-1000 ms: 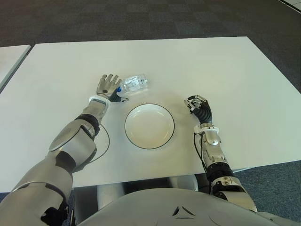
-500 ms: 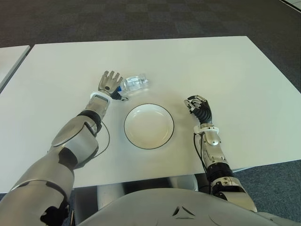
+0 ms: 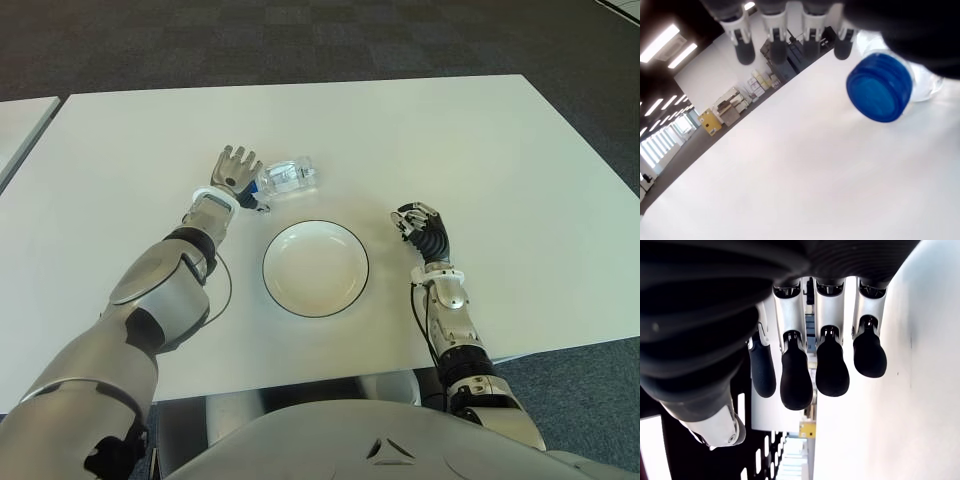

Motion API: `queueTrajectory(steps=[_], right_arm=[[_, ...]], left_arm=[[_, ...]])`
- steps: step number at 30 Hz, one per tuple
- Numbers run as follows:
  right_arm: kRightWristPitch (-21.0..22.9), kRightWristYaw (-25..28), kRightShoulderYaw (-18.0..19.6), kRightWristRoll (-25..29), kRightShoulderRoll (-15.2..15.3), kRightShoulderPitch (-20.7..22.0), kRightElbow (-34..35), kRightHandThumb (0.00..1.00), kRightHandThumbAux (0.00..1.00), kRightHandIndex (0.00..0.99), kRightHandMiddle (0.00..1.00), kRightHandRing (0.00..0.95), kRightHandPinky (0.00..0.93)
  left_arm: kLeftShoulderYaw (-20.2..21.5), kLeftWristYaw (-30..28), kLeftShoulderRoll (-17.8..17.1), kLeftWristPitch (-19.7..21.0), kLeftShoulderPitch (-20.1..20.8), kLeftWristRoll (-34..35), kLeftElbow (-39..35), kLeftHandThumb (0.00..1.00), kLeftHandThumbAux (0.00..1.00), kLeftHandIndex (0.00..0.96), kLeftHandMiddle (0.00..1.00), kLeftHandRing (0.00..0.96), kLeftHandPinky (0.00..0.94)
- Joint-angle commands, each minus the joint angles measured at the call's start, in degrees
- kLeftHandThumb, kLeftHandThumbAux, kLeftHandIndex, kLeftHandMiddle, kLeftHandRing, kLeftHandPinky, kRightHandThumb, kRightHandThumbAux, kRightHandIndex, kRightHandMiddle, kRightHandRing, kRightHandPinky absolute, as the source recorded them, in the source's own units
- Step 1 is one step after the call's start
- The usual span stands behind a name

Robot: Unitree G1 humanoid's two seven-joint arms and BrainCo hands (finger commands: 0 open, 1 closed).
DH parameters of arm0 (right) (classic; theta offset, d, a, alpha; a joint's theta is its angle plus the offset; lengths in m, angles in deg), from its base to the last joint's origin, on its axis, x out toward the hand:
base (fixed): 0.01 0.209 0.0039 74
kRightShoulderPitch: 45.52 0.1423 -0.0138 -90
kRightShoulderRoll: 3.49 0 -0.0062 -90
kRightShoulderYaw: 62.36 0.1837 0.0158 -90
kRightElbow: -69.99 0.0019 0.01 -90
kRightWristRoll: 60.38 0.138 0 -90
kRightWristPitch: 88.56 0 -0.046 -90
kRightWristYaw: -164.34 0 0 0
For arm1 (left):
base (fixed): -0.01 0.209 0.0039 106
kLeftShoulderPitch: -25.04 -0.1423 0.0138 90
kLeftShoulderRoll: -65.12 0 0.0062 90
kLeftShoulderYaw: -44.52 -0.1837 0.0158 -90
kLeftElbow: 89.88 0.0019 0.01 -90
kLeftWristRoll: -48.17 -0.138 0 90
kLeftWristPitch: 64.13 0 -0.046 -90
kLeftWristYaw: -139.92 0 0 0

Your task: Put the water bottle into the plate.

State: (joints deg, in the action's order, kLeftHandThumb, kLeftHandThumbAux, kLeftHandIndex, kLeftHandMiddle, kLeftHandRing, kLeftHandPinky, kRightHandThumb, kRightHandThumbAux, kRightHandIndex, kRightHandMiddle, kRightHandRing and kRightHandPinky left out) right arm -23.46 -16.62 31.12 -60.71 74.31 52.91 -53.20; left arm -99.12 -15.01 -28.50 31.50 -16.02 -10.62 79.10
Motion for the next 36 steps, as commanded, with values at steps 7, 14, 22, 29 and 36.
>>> queueTrajectory(steps=[7, 14, 22, 29, 36], right_arm=[[1.3, 0.4, -0.1, -0.1, 0.0, -0.4, 0.1, 0.705, 0.727, 0.44, 0.733, 0.723, 0.72], [1.1, 0.6, 0.0, 0.0, -0.1, -0.5, 0.1, 0.705, 0.728, 0.44, 0.733, 0.723, 0.722], [0.9, 0.7, 0.0, 0.0, -0.1, -0.9, 0.6, 0.704, 0.729, 0.439, 0.736, 0.726, 0.722], [1.0, 0.4, 0.2, -0.1, -0.1, -1.1, 0.8, 0.704, 0.729, 0.439, 0.741, 0.731, 0.729], [0.6, -0.1, 0.1, -0.5, -0.1, -1.2, 0.7, 0.704, 0.729, 0.439, 0.746, 0.736, 0.733]], left_arm=[[0.4, -2.3, -0.5, -0.1, 0.7, -0.2, 0.8, 0.632, 0.274, 0.0, 0.0, 0.0, 0.0], [1.8, -3.4, 0.2, -0.7, 1.6, 0.7, 0.6, 0.628, 0.27, 0.0, 0.0, 0.0, 0.0], [3.0, -5.2, 1.0, -1.4, 3.8, 1.3, 0.7, 0.632, 0.275, 0.0, 0.0, 0.0, 0.0], [3.8, -6.8, 1.3, -1.9, 6.2, 1.3, 0.7, 0.638, 0.279, 0.0, 0.0, 0.0, 0.0], [5.0, -6.8, 1.0, -2.7, 7.6, 1.9, 0.6, 0.644, 0.286, 0.0, 0.0, 0.0, 0.0]])
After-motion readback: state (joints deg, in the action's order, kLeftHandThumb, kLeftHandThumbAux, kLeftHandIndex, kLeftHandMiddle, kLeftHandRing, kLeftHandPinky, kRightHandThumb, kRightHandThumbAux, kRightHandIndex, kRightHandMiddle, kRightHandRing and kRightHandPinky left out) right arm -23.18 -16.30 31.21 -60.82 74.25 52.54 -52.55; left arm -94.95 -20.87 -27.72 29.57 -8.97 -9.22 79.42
